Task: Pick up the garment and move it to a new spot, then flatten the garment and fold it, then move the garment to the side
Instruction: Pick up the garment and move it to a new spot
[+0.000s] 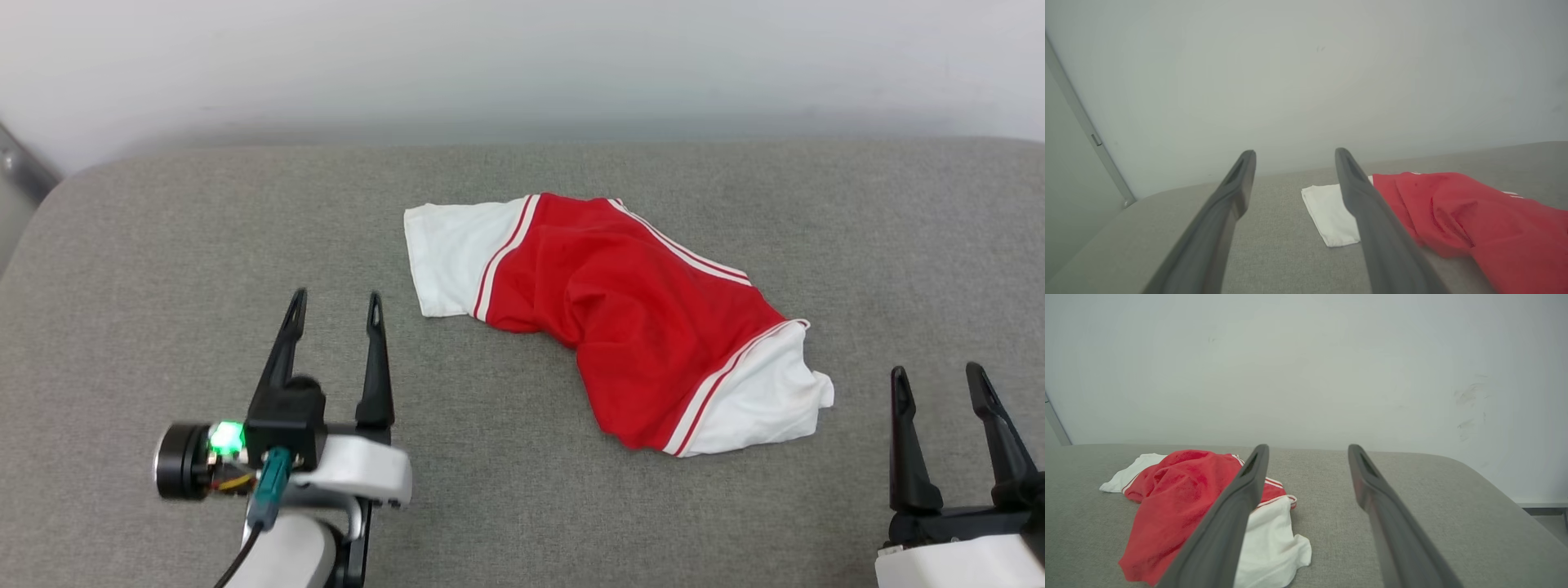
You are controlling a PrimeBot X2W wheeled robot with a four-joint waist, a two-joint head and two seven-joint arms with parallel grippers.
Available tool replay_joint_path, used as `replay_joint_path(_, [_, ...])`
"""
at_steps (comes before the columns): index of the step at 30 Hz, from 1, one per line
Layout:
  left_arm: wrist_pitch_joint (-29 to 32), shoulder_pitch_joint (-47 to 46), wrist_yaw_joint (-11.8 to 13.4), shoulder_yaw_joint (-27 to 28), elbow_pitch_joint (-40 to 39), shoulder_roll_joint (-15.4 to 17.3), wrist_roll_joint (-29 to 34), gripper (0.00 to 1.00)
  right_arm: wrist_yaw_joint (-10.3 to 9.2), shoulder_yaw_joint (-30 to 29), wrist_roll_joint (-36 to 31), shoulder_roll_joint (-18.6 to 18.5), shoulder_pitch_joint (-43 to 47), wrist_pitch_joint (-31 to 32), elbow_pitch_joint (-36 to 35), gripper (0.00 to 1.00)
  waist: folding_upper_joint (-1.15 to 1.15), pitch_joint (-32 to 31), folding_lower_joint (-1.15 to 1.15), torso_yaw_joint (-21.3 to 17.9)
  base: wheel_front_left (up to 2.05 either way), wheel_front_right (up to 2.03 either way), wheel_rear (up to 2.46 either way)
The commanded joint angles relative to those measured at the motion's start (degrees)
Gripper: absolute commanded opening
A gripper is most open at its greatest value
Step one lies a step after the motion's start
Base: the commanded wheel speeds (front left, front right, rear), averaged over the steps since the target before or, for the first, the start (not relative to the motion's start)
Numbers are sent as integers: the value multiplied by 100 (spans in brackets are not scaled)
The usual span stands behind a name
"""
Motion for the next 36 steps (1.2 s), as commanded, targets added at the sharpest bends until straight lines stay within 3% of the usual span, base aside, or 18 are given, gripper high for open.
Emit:
replay_joint_path(1, [-13, 301, -58, 185, -41, -93, 144, 100, -4, 2, 30, 4, 87, -13, 27, 100, 0, -101, 0, 53, 0, 0, 0])
replay_joint_path(13, [-13, 1433, -810, 1269, -81, -670, 950, 100, -4, 50, 253, 5, 489, -13, 255, 100, 0, -459, 0, 172, 0, 0, 0])
replay_joint_path(36, [-14, 2086, -1937, 2058, 80, -1447, 1569, 100, -4, 171, 452, 5, 781, -13, 361, 100, 0, -728, 0, 184, 0, 0, 0])
